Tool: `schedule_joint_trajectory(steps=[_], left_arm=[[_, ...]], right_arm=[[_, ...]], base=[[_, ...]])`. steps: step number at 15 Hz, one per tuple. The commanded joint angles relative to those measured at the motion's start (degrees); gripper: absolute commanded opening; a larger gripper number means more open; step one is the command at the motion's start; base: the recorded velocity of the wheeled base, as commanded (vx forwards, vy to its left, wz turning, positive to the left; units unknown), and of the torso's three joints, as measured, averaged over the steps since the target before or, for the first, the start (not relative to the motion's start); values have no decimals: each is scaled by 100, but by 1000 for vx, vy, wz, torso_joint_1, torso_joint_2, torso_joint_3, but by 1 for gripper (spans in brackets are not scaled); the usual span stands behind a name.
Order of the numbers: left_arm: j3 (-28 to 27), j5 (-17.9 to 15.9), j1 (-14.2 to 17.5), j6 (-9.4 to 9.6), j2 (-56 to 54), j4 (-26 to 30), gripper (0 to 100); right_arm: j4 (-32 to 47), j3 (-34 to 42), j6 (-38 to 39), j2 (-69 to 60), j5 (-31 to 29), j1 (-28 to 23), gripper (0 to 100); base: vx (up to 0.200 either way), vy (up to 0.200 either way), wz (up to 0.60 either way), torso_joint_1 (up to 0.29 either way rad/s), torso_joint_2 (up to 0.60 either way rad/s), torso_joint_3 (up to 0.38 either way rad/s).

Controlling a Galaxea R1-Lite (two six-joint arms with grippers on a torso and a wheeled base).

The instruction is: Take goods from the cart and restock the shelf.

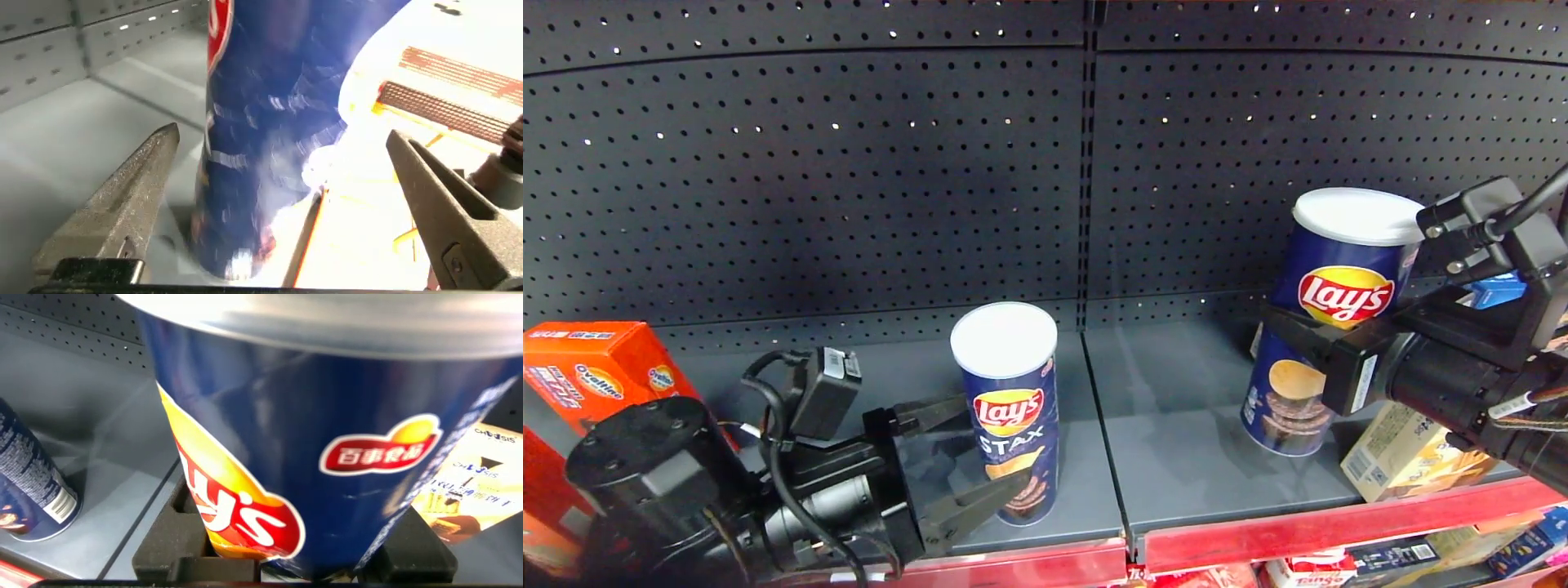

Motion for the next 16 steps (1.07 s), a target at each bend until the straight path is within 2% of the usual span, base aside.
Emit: schedule_joint_trajectory(steps=[1, 3, 4, 6, 7, 10, 11, 12, 13, 14, 15, 16], left_arm=[[379, 90, 176, -10, -470, -8, 100], [775, 151, 290, -37, -883, -8, 100], [933, 336, 343, -45, -1094, -8, 100], [1082, 1013, 343, -133, -1499, 53, 100], [1082, 1610, 299, -142, -1833, 440, 100], [1073, 2902, -158, -54, -2870, 1732, 100], [1082, 3579, -378, -63, -3388, 2532, 100], [1091, 3957, -597, -107, -3845, 3235, 100], [1091, 4150, -562, -177, -4100, 3683, 100], [1091, 4440, -448, -274, -4100, 3789, 100], [1091, 4739, -439, -248, -4109, 3806, 100], [1091, 4845, -343, -168, -4109, 3859, 100]], right_arm=[[-3, 9, -1, -50, -8, -8, 0], [-3, 17, -1, -68, -8, -61, 0], [-3, 26, -1, -76, -8, -96, 0], [-3, 61, -1, -85, 1, -166, 0], [-12, 114, 7, -94, 1, -184, 0], [-100, 114, 60, -85, 1, -254, 0], [-100, 52, 69, -85, 9, -316, 0], [-100, 61, 122, -76, 18, -342, 0], [-100, 79, 201, -32, 18, -342, 0], [-100, 70, 209, -15, 18, -351, 0], [-109, 0, 209, -6, 18, -404, 0], [-109, -53, 209, 29, 18, -439, 0]], base=[[0, 0, 0, 0, 0, 0], [0, 0, 0, 0, 0, 0], [0, 0, 0, 0, 0, 0], [0, 0, 0, 0, 0, 0], [0, 0, 0, 0, 0, 0], [0, 0, 0, 0, 0, 0], [0, 0, 0, 0, 0, 0], [0, 0, 0, 0, 0, 0], [0, 0, 0, 0, 0, 0], [0, 0, 0, 0, 0, 0], [0, 0, 0, 0, 0, 0], [0, 0, 0, 0, 0, 0]])
